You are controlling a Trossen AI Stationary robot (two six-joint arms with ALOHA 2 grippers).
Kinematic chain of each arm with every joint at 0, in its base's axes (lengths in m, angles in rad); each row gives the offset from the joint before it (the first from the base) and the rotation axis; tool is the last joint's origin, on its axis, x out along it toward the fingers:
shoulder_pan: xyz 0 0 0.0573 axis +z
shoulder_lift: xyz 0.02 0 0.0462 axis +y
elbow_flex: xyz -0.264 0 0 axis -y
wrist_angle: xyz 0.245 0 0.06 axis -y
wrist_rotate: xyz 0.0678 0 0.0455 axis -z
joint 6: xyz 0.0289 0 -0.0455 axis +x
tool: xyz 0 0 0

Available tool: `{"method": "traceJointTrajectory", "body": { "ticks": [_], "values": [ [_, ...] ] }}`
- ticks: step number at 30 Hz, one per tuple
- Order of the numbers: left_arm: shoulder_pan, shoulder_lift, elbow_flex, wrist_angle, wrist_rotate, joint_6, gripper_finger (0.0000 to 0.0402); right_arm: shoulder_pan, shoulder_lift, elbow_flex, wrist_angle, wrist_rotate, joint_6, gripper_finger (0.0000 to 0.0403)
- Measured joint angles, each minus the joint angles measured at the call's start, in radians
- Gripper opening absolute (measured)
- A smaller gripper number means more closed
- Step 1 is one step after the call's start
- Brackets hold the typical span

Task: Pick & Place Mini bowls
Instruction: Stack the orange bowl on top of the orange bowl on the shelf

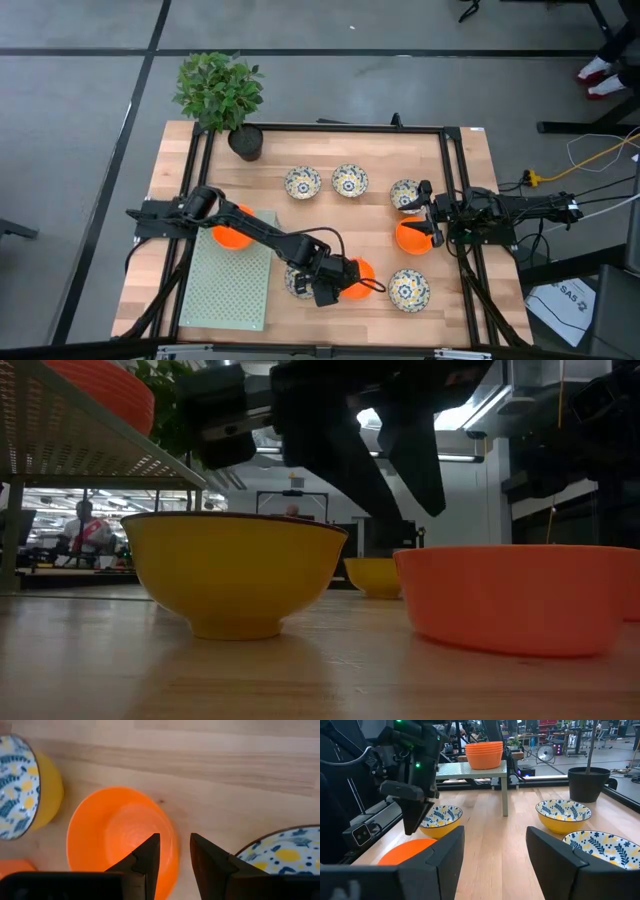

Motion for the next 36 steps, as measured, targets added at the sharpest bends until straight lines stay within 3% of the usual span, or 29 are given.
{"method": "traceJointTrajectory", "body": {
  "ticks": [12, 18, 24, 28, 33, 36],
  "values": [
    [0.005, 0.022, -0.016, 0.036, 0.000, 0.020, 0.0102, 0.000, 0.000, 0.000, 0.000, 0.000, 0.000, 0.0213],
    [0.005, 0.042, -0.016, 0.038, -0.074, 0.017, 0.0102, 0.000, 0.000, 0.000, 0.000, 0.000, 0.000, 0.0213],
    [0.011, 0.042, -0.016, 0.038, -0.076, 0.003, 0.0100, 0.000, 0.000, 0.000, 0.000, 0.000, 0.000, 0.0213],
    [0.014, 0.042, -0.016, 0.032, -0.064, -0.046, 0.0074, 0.000, 0.000, 0.000, 0.000, 0.000, 0.000, 0.0213],
    [0.015, 0.042, -0.016, 0.029, -0.048, -0.077, 0.0012, 0.000, 0.000, 0.000, 0.000, 0.000, 0.000, 0.0213],
    [0.016, 0.042, -0.016, 0.028, -0.049, -0.091, 0.0006, 0.000, 0.000, 0.000, 0.000, 0.000, 0.000, 0.0213]
  ]
}}
